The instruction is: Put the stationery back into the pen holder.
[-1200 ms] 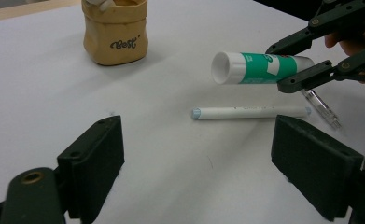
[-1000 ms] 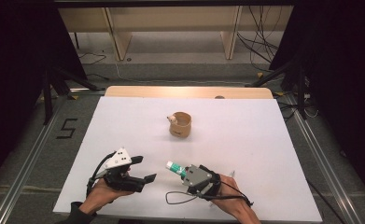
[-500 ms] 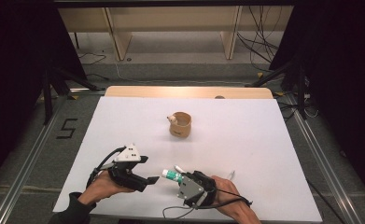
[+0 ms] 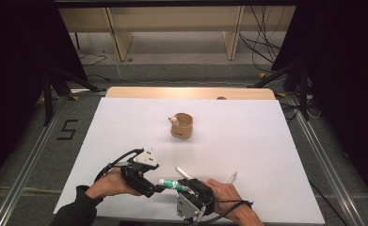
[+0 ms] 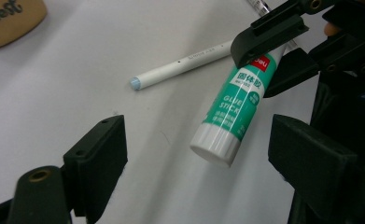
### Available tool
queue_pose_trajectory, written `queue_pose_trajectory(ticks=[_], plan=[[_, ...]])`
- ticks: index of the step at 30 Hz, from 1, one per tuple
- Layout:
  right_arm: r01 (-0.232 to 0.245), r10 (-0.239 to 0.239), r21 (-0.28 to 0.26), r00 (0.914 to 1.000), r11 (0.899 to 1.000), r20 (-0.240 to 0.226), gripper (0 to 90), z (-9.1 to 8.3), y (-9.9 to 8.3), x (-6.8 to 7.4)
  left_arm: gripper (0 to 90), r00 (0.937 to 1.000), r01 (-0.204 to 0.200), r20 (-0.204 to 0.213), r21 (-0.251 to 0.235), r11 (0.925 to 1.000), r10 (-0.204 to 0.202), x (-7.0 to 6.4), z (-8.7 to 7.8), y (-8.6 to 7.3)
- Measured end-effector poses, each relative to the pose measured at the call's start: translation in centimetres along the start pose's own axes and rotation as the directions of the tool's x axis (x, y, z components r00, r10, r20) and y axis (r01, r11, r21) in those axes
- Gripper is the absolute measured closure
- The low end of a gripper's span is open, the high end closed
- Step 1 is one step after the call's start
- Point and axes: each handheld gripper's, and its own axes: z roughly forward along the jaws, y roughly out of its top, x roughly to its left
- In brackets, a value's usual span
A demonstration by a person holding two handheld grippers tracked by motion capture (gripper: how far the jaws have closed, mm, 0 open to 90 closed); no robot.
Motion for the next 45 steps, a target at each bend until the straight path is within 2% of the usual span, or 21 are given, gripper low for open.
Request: queue_pose_trajectory(ticks=[2,3,4,13,16,17,23,27,32,35,39,41,42,45], plan=[[0.027,-0.027,0.004,0.9996,1.0,0.001,66.0,0.0,0.1,0.1,19.6,0.9998,-0.017,0.013,0.027,0.9995,0.017,0.0,0.2,0.3],[0.005,-0.005,0.004,1.0,1.0,0.008,66.0,0.0,0.2,0.4,19.9,0.9996,-0.022,0.02,0.037,0.9991,0.021,-0.1,0.3,0.4],[0.024,-0.024,0.001,0.9997,1.0,0.007,66.0,0.1,0.2,0.4,20.1,0.9993,-0.029,0.025,0.046,0.9985,0.028,-0.1,0.4,0.6],[0.074,-0.074,-0.007,0.997,0.997,0.026,66.0,0.1,0.3,0.7,23.7,0.9955,-0.075,0.067,0.123,0.9895,0.067,-0.5,1.8,1.5],[0.094,-0.093,-0.005,0.9952,0.996,0.029,66.0,0.2,0.4,0.8,25.5,0.9917,-0.105,0.09,0.159,0.9817,0.092,-0.6,2.1,1.8],[0.124,-0.124,-0.006,0.992,0.992,0.026,66.0,0.3,0.4,0.8,26.1,0.9899,-0.117,0.099,0.169,0.9787,0.101,-0.6,2.3,1.8],[0.148,-0.148,-0.005,0.9887,0.989,0.021,66.0,0.4,0.5,1.1,30.1,0.9859,-0.141,0.118,0.198,0.9701,0.119,-0.7,2.7,2.2],[0.158,-0.158,-0.004,0.9874,0.987,0.015,66.0,0.5,0.5,1.2,33.7,0.9805,-0.165,0.142,0.221,0.9611,0.136,-0.7,3.0,2.3],[0.154,-0.154,-0.008,0.988,0.988,0.016,66.0,0.5,0.6,1.4,38.9,0.9757,-0.17,0.178,0.249,0.9533,0.128,-0.6,3.4,2.3],[0.154,-0.154,-0.006,0.9879,0.988,0.017,65.9,0.5,0.6,1.5,41.7,0.9738,-0.173,0.189,0.254,0.9515,0.126,-0.5,3.5,2.3],[0.178,-0.178,-0.008,0.9839,0.984,0.013,65.9,0.6,0.7,1.5,44.3,0.9714,-0.177,0.202,0.262,0.9486,0.125,-0.6,3.7,2.4],[0.175,-0.175,-0.006,0.9846,0.985,0.012,65.9,0.6,0.7,1.5,45.1,0.9701,-0.182,0.206,0.268,0.9461,0.128,-0.6,3.8,2.5],[0.167,-0.167,-0.008,0.9859,0.986,0.014,66.0,0.6,0.7,1.6,45.4,0.9699,-0.18,0.208,0.265,0.9474,0.126,-0.7,3.8,2.6],[0.176,-0.176,-0.009,0.9843,0.984,0.012,66.0,0.6,0.7,1.6,47.5,0.9685,-0.185,0.213,0.267,0.9457,0.129,-0.7,3.9,2.7]])
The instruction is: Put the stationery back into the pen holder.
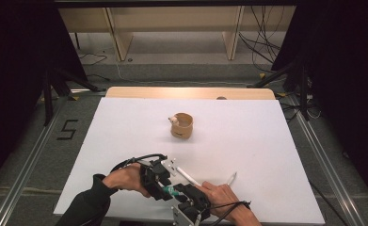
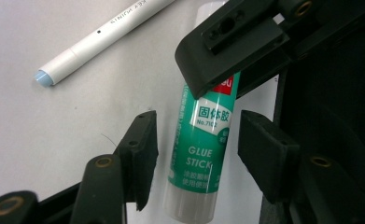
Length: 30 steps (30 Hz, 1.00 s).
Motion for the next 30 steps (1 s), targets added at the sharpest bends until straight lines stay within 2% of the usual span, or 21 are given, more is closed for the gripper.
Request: queue_pose_trajectory(ticks=[1,7,11,24,28,30], plan=[[0.012,-0.012,-0.001,0.9999,1.0,-0.001,65.9,0.0,-0.01,-0.04,47.8,1.0,-0.001,0.002,0.001,1.0,0.001,0.0,0.01,0.03],[0.006,-0.006,0.003,1.0,1.0,0.001,65.9,0.02,0.04,0.14,51.4,0.9997,-0.023,0.012,0.027,0.9993,0.023,0.02,0.06,0.21],[0.025,-0.025,0.003,0.9997,1.0,-0.004,65.9,0.05,0.06,0.18,53.5,0.9993,-0.034,0.017,0.039,0.9987,0.033,0.02,0.14,0.31],[0.023,-0.023,0.002,0.9997,1.0,-0.007,65.9,0.12,0.12,0.37,60.8,0.9984,-0.039,0.042,0.057,0.9976,0.037,0.22,0.45,0.55],[0.046,-0.046,0.001,0.9989,0.999,-0.011,65.9,0.16,0.11,0.35,61.7,0.9978,-0.048,0.049,0.063,0.9969,0.045,0.3,0.58,0.6],[0.041,-0.041,-0.005,0.9991,0.999,-0.007,65.9,0.23,0.11,0.41,62.4,0.9973,-0.054,0.053,0.068,0.9962,0.05,0.28,0.6,0.6]])
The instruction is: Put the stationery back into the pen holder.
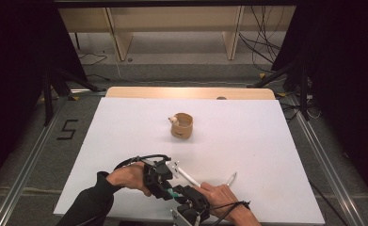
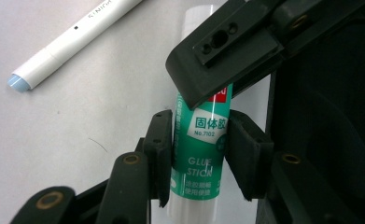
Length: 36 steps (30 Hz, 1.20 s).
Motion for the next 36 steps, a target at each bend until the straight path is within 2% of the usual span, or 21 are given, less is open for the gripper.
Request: queue_pose_trajectory(ticks=[6,12,14,15,16,17,21,24,27,29,33,36], plan=[[-0.002,0.002,0.0,1.0,1.0,-0.006,65.8,0.0,0.0,0.1,64.5,0.9999,-0.011,0.007,0.001,0.9999,0.011,-0.1,0.0,-0.1],[-0.004,0.004,-0.003,0.9999,1.0,-0.012,64.5,0.0,-0.1,0.0,65.2,0.9998,0.005,0.018,-0.007,1.0,-0.005,0.0,0.0,-0.1],[-0.002,0.002,0.0,1.0,1.0,-0.009,59.1,-0.2,-0.1,-0.1,65.3,0.9998,0.02,-0.001,-0.005,0.9998,-0.02,0.1,0.0,-0.1],[-0.034,0.034,0.003,0.9994,0.999,-0.006,56.1,-0.4,-0.2,-0.2,65.3,0.9997,0.024,-0.005,-0.006,0.9997,-0.024,0.2,0.0,-0.2],[-0.022,0.022,-0.001,0.9997,1.0,-0.005,54.6,-0.5,-0.3,-0.4,65.3,0.9995,0.031,-0.008,-0.014,0.9994,-0.031,0.3,0.0,-0.3],[-0.041,0.041,-0.005,0.9992,0.999,0.002,52.4,-0.6,-0.3,-0.5,65.4,0.9988,0.047,-0.01,-0.029,0.9985,-0.048,0.4,0.0,-0.4],[-0.082,0.082,0.0,0.9964,0.997,0.022,47.3,-1.3,-0.8,-1.1,65.4,0.997,0.069,-0.03,-0.056,0.996,-0.071,0.9,-0.4,-0.8],[-0.135,0.135,-0.001,0.9895,0.991,0.05,44.8,-1.6,-1.3,-1.5,65.4,0.993,0.101,-0.051,-0.097,0.9901,-0.107,1.2,-0.7,-0.9],[-0.213,0.213,-0.009,0.975,0.977,0.063,42.2,-1.9,-2.0,-1.9,65.4,0.9854,0.14,-0.076,-0.147,0.9792,-0.152,1.6,-1.0,-1.1],[-0.276,0.277,-0.014,0.9584,0.961,0.07,40.5,-2.0,-2.5,-2.3,65.3,0.9793,0.162,-0.092,-0.179,0.9704,-0.18,1.9,-1.2,-1.3],[-0.427,0.428,-0.034,0.8999,0.904,0.081,36.9,-2.3,-3.3,-3.1,65.3,0.9627,0.199,-0.129,-0.258,0.9454,-0.238,2.4,-1.7,-1.4],[-0.516,0.518,-0.051,0.8504,0.855,0.092,36.0,-2.7,-4.1,-3.7,65.3,0.9444,0.224,-0.163,-0.316,0.9218,-0.286,2.7,-2.1,-1.4]])
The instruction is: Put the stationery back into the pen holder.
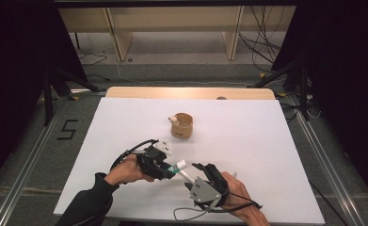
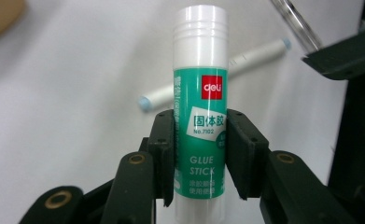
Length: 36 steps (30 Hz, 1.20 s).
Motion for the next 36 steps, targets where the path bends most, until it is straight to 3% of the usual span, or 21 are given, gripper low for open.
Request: queue_pose_trajectory(ticks=[4,10,12,13,15,17,20,21,22,25,28,29,31,34,36], plan=[[-0.104,0.104,-0.022,0.9945,0.994,0.009,35.2,-0.3,-0.7,-1.0,65.3,0.9958,0.062,-0.062,-0.092,0.9938,-0.068,0.4,-0.2,0.4],[-0.179,0.18,-0.02,0.9834,0.984,0.026,34.4,-0.7,-1.5,-1.4,65.3,0.9813,0.122,-0.121,-0.208,0.9705,-0.15,0.9,-0.1,1.0],[-0.22,0.22,-0.025,0.9753,0.975,0.016,34.0,-0.8,-1.7,-1.7,65.3,0.9761,0.131,-0.138,-0.241,0.9617,-0.168,1.0,-0.1,1.2],[-0.238,0.238,-0.029,0.9711,0.971,0.015,33.6,-0.8,-1.8,-1.8,65.3,0.9711,0.146,-0.145,-0.27,0.9518,-0.19,1.1,0.0,1.3],[-0.288,0.288,-0.034,0.9576,0.957,0.011,32.5,-1.0,-2.1,-2.2,65.3,0.9659,0.156,-0.153,-0.3,0.9411,-0.209,1.2,0.0,1.5],[-0.345,0.345,-0.043,0.9386,0.938,0.004,31.4,-1.2,-2.4,-2.6,65.3,0.9591,0.165,-0.166,-0.333,0.9284,-0.23,1.5,-0.1,1.7],[-0.422,0.421,-0.056,0.9067,0.905,-0.019,30.1,-1.4,-3.0,-3.2,65.3,0.9457,0.191,-0.172,-0.395,0.8988,-0.276,1.9,-0.2,2.2],[-0.437,0.437,-0.058,0.8993,0.897,-0.021,30.1,-1.5,-3.2,-3.3,65.3,0.9408,0.2,-0.171,-0.415,0.8874,-0.292,2.0,-0.2,2.4],[-0.446,0.445,-0.06,0.8951,0.893,-0.024,30.1,-1.6,-3.4,-3.4,65.3,0.9368,0.203,-0.177,-0.428,0.8806,-0.302,2.1,-0.1,2.6],[-0.454,0.453,-0.059,0.891,0.889,-0.023,30.1,-1.7,-3.6,-3.3,65.3,0.9231,0.208,-0.195,-0.474,0.8558,-0.332,2.4,0.2,3.5],[-0.453,0.452,-0.056,0.8914,0.89,-0.028,30.1,-1.8,-3.7,-3.2,65.3,0.9134,0.213,-0.202,-0.502,0.8381,-0.353,2.6,0.5,4.3],[-0.451,0.45,-0.056,0.8926,0.891,-0.028,30.1,-1.9,-3.8,-3.2,65.3,0.9095,0.218,-0.201,-0.516,0.8288,-0.364,2.7,0.7,4.6],[-0.454,0.453,-0.056,0.8913,0.889,-0.026,30.1,-1.9,-3.8,-3.1,65.3,0.9037,0.214,-0.211,-0.531,0.82,-0.373,2.7,1.0,5.1],[-0.457,0.456,-0.062,0.8894,0.887,-0.027,30.2,-2.1,-3.9,-3.2,65.3,0.8888,0.226,-0.218,-0.558,0.7983,-0.403,3.1,1.4,5.8],[-0.462,0.461,-0.064,0.8869,0.885,-0.028,30.1,-2.2,-4.0,-3.2,65.3,0.8816,0.231,-0.222,-0.568,0.7903,-0.417,3.4,1.7,6.2]])
